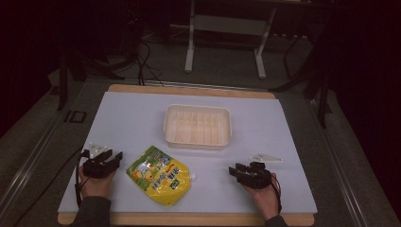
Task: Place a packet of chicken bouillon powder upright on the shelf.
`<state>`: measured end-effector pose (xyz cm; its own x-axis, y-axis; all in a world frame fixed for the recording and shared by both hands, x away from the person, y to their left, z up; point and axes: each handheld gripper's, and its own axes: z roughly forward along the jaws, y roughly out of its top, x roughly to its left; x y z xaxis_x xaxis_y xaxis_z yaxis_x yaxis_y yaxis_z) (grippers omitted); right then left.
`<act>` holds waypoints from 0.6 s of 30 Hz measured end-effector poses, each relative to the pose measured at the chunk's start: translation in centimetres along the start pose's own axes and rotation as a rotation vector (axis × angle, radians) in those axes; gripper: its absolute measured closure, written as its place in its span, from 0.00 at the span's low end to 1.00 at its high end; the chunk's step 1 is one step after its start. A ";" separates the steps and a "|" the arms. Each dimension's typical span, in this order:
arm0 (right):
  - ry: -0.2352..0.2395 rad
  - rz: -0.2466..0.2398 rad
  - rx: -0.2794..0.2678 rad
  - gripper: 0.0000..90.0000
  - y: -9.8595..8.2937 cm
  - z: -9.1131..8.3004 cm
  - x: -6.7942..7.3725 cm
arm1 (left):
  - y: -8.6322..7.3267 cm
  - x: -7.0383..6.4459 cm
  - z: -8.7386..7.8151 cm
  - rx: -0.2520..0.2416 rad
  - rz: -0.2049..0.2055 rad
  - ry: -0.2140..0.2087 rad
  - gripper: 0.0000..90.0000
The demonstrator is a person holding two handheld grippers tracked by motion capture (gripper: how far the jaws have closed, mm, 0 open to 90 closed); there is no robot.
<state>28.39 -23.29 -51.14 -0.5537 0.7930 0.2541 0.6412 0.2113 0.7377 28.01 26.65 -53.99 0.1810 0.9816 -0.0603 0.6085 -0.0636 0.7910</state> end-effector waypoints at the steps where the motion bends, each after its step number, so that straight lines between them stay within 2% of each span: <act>1: 0.008 -0.009 0.001 0.66 0.1 0.1 0.4 | 0.0 0.0 0.0 0.000 0.000 0.000 0.61; 3: 0.017 -0.016 0.002 0.66 0.1 0.1 0.7 | 0.0 0.0 0.0 -0.001 0.004 0.004 0.61; 4: 0.046 -0.017 0.003 0.66 0.1 0.3 1.3 | 0.0 -0.1 0.0 -0.002 0.005 0.003 0.60; 5: 0.046 -0.017 0.003 0.66 0.1 0.3 1.3 | 0.0 -0.1 0.0 0.000 0.007 0.004 0.60; 7: 0.079 -0.024 0.012 0.66 0.1 0.7 2.2 | 0.0 -0.1 0.0 -0.001 0.009 0.006 0.60; 13: 0.132 -0.051 0.040 0.68 0.1 1.5 3.8 | 0.0 -0.2 0.0 0.002 0.015 0.010 0.60; 14: 0.154 -0.057 0.053 0.70 0.1 1.8 4.4 | 0.0 -0.2 0.0 0.001 0.015 0.010 0.60; 17: 0.175 -0.059 0.065 0.74 0.1 2.1 5.0 | 0.0 -0.2 0.0 0.000 0.016 0.012 0.59; 18: 0.191 -0.074 0.078 0.78 0.0 2.4 5.7 | 0.0 -0.2 0.0 0.002 0.017 0.012 0.59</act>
<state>26.49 -17.43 -51.20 -0.6868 0.6522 0.3207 0.6302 0.3145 0.7099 27.96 26.45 -53.99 0.1819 0.9825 -0.0394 0.6069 -0.0806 0.7906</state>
